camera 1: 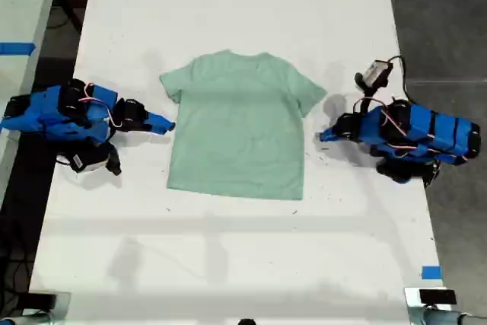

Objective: Fold t shirt

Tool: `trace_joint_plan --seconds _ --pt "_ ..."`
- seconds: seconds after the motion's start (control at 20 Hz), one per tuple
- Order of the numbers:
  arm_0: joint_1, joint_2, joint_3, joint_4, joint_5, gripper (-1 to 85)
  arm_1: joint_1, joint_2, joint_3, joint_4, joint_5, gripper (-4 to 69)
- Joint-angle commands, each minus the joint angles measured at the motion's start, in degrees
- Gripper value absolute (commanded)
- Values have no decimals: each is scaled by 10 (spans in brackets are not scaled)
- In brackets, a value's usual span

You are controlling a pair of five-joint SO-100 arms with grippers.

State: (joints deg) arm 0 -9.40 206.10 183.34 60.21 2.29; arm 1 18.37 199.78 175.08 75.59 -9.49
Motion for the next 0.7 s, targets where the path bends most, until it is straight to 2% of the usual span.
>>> trace_joint_plan --seconds 0.0,0.25,0.35,0.45,0.65 --pt "11 4 5 2 -10 128 -14 13 31 4 23 19" --pt "11 4 5 2 -10 128 -22 13 26 1 6 19" --pt "11 4 5 2 -10 128 -26 13 20 -20 -12 22" --pt "11 4 5 2 -10 128 -19 13 18 -20 -11 48" --pt "11 4 5 2 -10 128 -20 13 25 -12 -3 47"
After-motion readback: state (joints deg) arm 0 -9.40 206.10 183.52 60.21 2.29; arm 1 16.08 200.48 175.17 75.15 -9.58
